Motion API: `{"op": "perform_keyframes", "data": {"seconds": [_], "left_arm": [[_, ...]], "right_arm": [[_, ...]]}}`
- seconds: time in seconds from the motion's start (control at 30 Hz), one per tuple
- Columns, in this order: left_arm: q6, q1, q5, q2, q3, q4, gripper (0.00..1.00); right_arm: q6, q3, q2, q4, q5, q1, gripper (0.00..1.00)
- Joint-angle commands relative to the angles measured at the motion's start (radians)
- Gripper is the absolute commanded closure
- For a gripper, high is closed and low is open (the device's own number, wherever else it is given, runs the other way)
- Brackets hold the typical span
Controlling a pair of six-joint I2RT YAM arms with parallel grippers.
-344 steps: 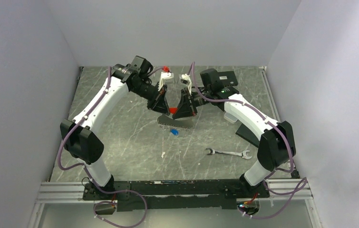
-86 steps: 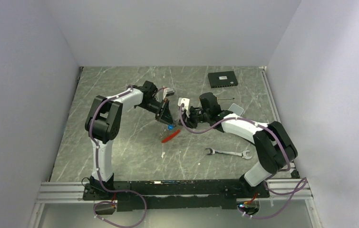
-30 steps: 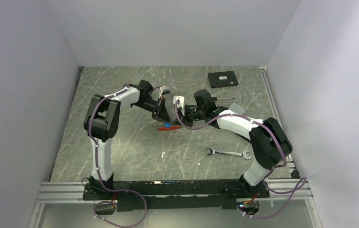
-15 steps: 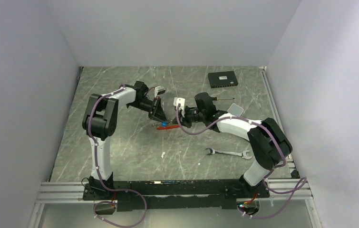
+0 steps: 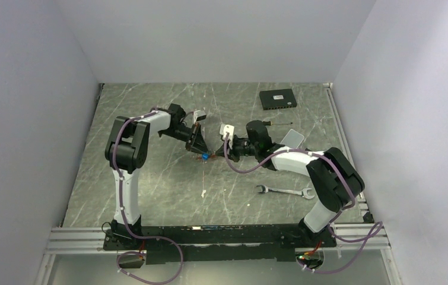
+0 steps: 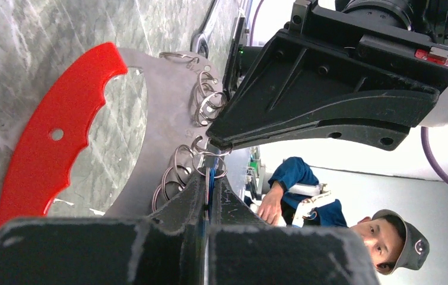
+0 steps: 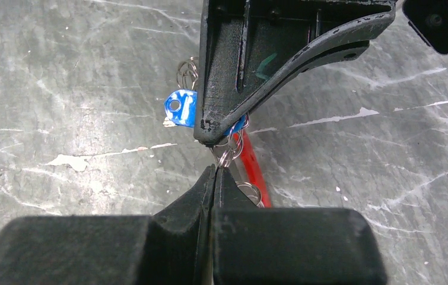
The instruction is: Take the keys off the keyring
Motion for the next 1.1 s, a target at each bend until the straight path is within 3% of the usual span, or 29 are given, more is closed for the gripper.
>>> {"op": "perform_keyframes", "data": {"seconds": [0.0,0.23,0.8,1.07], "left_arm": [[-0.018,0.019,-0.059,0.030,0.000,0.056,1.00],[-0.005,0.006,-0.071,0.027,0.002,0.043,1.00],[0.008,-0.056,-0.079,0.057,0.029,0.020,1.00],[0.011,-0.055,-0.067,0.048,0.016,0.029,1.00]], "right_arm": [[0.080,-0.013,0.002,0.149,-0.082,-0.011,1.00],[0.173,-0.012,0.035,0.243,-0.079,-0.020,1.00],[0.421,-0.125,0.144,0.770,-0.110,-0.058,1.00],[0.469,-0.164,0.160,0.901,-0.105,-0.055,1.00]]}}
